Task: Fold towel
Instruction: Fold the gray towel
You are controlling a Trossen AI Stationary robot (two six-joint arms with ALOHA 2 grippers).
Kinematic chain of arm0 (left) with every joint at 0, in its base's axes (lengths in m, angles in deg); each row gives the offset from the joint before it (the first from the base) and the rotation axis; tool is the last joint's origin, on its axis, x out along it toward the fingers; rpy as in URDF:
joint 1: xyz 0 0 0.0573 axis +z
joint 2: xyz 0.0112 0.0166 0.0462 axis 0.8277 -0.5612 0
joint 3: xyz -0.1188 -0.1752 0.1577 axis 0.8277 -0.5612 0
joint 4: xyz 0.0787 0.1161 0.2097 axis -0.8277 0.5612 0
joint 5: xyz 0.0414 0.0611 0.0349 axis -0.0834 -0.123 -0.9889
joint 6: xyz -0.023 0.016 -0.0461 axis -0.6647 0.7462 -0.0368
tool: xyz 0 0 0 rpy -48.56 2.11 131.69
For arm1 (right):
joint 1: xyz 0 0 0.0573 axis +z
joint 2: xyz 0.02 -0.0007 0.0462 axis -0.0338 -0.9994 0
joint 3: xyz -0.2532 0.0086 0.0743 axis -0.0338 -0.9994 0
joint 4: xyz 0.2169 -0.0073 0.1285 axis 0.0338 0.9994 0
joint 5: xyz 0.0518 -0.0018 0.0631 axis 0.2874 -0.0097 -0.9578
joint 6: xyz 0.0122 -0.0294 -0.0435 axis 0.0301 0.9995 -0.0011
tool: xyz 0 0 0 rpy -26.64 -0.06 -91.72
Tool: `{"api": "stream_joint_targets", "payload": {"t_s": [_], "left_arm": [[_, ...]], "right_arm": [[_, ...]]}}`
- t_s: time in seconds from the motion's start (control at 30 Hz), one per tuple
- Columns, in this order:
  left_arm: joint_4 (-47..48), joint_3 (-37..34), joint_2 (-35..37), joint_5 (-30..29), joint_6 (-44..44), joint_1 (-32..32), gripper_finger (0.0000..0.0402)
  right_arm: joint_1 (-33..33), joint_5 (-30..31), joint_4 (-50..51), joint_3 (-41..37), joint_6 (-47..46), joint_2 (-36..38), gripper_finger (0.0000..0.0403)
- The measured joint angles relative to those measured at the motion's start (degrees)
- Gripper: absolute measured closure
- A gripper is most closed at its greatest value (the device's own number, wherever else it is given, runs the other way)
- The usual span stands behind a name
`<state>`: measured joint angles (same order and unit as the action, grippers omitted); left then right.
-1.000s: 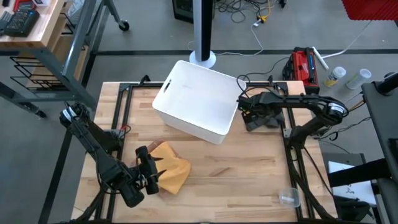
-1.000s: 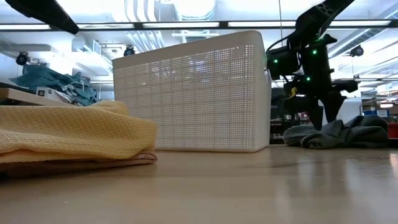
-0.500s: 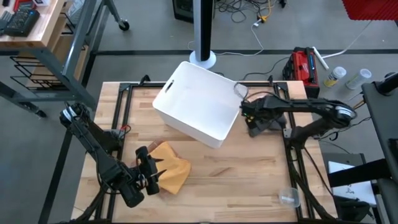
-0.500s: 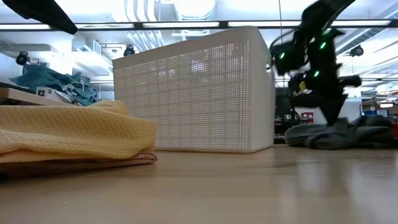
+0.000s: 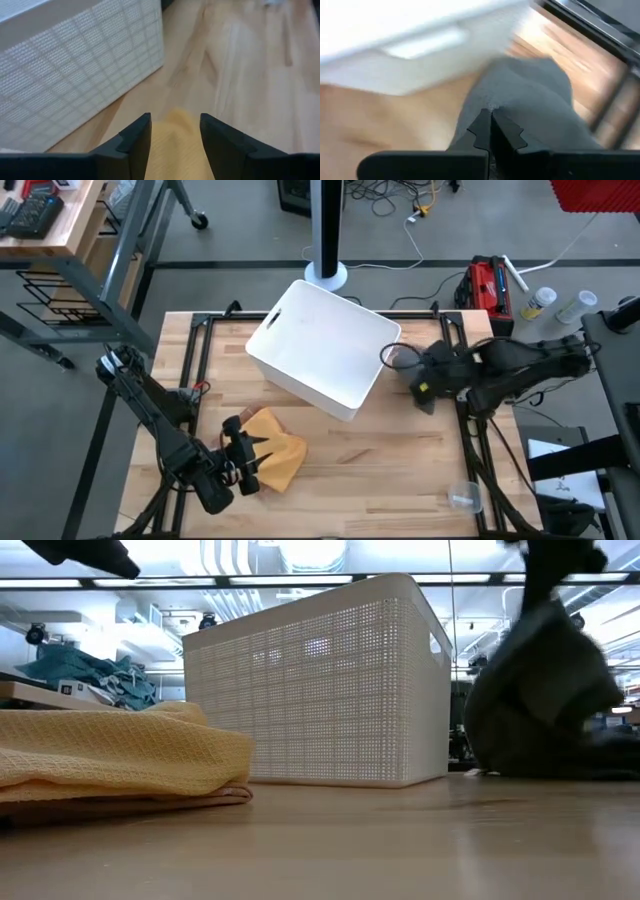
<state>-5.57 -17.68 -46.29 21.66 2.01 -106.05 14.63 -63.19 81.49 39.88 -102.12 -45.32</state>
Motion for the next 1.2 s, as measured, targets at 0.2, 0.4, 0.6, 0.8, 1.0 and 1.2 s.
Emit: {"api": "stream_joint_targets", "payload": {"t_s": [0.2,0.4,0.6,0.8,1.0,1.2], "left_arm": [[-13.83,0.0,0.08,-3.74,13.84,0.82,0.0253],[-41.34,0.0,-1.04,-9.41,47.94,3.1,0.0257],[-60.07,0.04,-5.42,-8.09,72.69,6.65,0.0203],[-62.39,0.6,-12.04,-7.99,78.47,11.01,0.0151],[-65.47,7.27,-20.41,-7.19,87.36,15.85,0.0144],[-64.73,13.88,-24.59,-14.7,89.63,19.43,0.0164]], "right_arm": [[13.17,0.63,-12.41,11.41,7.68,-3.97,0.0403],[18.61,1.55,-17.99,17.62,12.38,-12.39,0.0403],[18.55,1.7,-18.06,20.61,14.3,-20.89,0.0403],[17.85,1.74,-18.08,25.13,17.01,-25.77,0.0403],[16.66,1.64,-20.2,27.98,19.84,-28.12,0.0403],[16.19,1.55,-20.66,28.04,20.47,-28.45,0.0403]]}}
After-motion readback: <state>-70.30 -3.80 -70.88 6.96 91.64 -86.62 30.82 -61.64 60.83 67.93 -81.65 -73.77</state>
